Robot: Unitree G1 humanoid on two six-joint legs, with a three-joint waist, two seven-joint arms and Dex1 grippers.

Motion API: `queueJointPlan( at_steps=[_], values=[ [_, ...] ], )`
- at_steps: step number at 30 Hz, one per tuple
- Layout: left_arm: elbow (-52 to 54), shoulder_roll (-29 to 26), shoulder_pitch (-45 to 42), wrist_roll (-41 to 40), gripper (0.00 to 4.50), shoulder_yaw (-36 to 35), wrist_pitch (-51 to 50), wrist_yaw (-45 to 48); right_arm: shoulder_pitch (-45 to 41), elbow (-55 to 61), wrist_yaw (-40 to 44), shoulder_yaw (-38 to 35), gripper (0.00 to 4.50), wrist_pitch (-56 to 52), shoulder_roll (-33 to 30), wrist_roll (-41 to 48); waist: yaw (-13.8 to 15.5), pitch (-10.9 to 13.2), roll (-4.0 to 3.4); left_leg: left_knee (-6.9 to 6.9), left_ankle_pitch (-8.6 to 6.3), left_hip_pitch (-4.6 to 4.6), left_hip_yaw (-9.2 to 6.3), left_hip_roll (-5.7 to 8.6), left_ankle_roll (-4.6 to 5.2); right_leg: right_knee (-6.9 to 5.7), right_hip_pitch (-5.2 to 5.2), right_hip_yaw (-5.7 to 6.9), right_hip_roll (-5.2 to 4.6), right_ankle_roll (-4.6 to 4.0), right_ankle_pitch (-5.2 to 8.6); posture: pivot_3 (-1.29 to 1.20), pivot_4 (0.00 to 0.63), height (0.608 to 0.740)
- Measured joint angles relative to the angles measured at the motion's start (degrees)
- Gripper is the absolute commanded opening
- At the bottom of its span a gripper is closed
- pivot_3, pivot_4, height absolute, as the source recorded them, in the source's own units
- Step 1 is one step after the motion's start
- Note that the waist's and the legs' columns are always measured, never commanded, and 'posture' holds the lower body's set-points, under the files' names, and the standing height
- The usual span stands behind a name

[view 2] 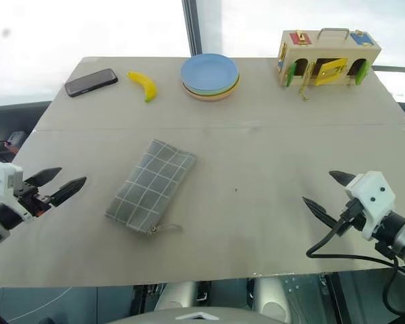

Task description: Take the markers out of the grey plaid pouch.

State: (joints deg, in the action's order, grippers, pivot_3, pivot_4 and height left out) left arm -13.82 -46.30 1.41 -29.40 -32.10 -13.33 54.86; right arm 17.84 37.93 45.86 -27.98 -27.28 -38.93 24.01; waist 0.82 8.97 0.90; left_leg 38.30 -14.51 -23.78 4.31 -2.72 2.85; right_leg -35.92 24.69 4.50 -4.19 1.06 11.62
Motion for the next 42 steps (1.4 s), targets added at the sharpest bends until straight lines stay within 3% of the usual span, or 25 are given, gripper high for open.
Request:
queueJointPlan(
  at_steps=[7,10,14,18,21,27,30,31,33,34,39,42],
  values=[
    [10.94,3.11,3.9,-0.07,4.45,2.71,1.23,0.91,-5.59,1.05,1.82,4.77,4.5,-0.05,-1.56,4.4,-0.03,0.02,0.01,0.07,-0.05,0.06,0.1,-0.05,0.07,0.01,-0.02,-0.13,0.01,0.21,0.13,0.0,0.15,0.74],
    [15.69,4.02,6.67,0.96,4.45,3.21,6.87,2.68,-6.8,3.58,5.22,7.45,4.5,1.19,-3.23,6.76,0.0,0.02,0.0,0.09,-0.06,0.09,0.06,-0.12,0.04,0.0,-0.03,-0.09,0.01,0.2,0.13,0.0,0.15,0.74],
    [17.38,4.22,14.42,5.85,4.45,3.43,27.62,11.54,-7.51,4.22,9.45,11.25,4.5,3.42,-4.79,7.97,-0.18,0.0,0.0,0.05,-0.07,0.08,0.21,-0.14,0.05,0.02,0.05,-0.19,-0.04,0.14,0.11,0.0,0.15,0.74],
    [8.56,5.49,17.63,11.83,4.45,3.27,52.71,15.18,-7.93,3.89,11.58,13.08,4.5,4.81,-5.6,8.04,0.05,-0.01,-0.01,0.04,-0.07,0.04,0.2,-0.14,0.05,0.03,0.07,-0.13,-0.01,-0.02,0.01,0.0,0.15,0.74],
    [-0.64,8.22,16.09,22.66,4.45,3.24,71.75,9.71,-7.7,3.83,13.44,14.19,4.5,5.39,-6.27,8.33,0.31,-0.03,0.02,0.09,-0.09,0.04,0.17,-0.12,0.02,0.04,0.06,-0.04,-0.1,0.18,0.13,0.0,0.15,0.74],
    [-3.69,13.14,10.43,38.64,4.45,3.48,82.15,-4.34,-6.48,3.9,14.92,14.39,4.5,6.65,-6.87,8.47,1.22,-0.42,-0.29,0.15,-0.11,0.12,0.19,-0.05,-0.02,0.02,-0.07,0.08,-0.37,0.21,0.12,0.0,0.15,0.74],
    [-3.56,14.24,7.86,47.31,3.76,4.72,81.8,-12.07,-5.76,3.97,14.9,14.4,4.5,7.6,-6.9,8.15,1.56,-0.67,-0.54,0.15,-0.1,0.17,0.13,-0.07,-0.01,-0.04,-0.15,0.2,-0.22,0.22,0.12,0.0,0.15,0.74],
    [-3.39,14.42,7.22,50.83,3.27,5.93,80.89,-15.23,-5.49,4.02,14.85,14.41,4.5,7.71,-6.9,8.01,1.59,-0.78,-0.72,0.15,-0.09,0.18,0.13,-0.07,0.01,-0.05,-0.17,0.2,-0.2,0.22,0.12,0.0,0.15,0.74],
    [-3.35,14.51,6.46,54.38,2.78,7.7,79.51,-18.53,-5.21,4.05,14.77,14.44,4.5,7.82,-6.9,7.9,1.56,-0.92,-0.91,0.15,-0.05,0.25,0.14,-0.08,0.08,-0.07,-0.2,0.19,-0.18,0.22,0.12,0.0,0.15,0.74],
    [-3.34,14.45,6.18,55.31,2.18,8.39,78.93,-19.78,-5.18,4.08,14.65,14.44,4.5,7.91,-6.9,7.85,1.52,-0.96,-0.94,0.15,-0.05,0.27,0.14,-0.09,0.09,-0.08,-0.21,0.19,-0.16,0.22,0.12,0.0,0.15,0.74],
    [-2.65,11.4,5.14,57.97,0.2,12.43,76.08,-26.82,-5.8,4.75,12.31,16.01,4.5,7.93,-6.86,7.14,1.78,-1.25,-1.54,0.07,-0.14,0.79,0.13,-0.04,-0.07,-0.07,-0.72,0.22,-0.26,0.23,0.14,0.0,0.15,0.74],
    [-2.74,9.97,4.58,58.4,0.01,14.87,74.12,-29.14,-5.91,5.26,10.75,18.11,4.5,7.92,-6.65,5.84,1.89,-1.36,-1.98,-0.01,-0.2,1.02,0.15,-0.03,-0.17,-0.06,-0.9,0.27,-0.62,0.24,0.15,0.0,0.15,0.74]
  ],
)
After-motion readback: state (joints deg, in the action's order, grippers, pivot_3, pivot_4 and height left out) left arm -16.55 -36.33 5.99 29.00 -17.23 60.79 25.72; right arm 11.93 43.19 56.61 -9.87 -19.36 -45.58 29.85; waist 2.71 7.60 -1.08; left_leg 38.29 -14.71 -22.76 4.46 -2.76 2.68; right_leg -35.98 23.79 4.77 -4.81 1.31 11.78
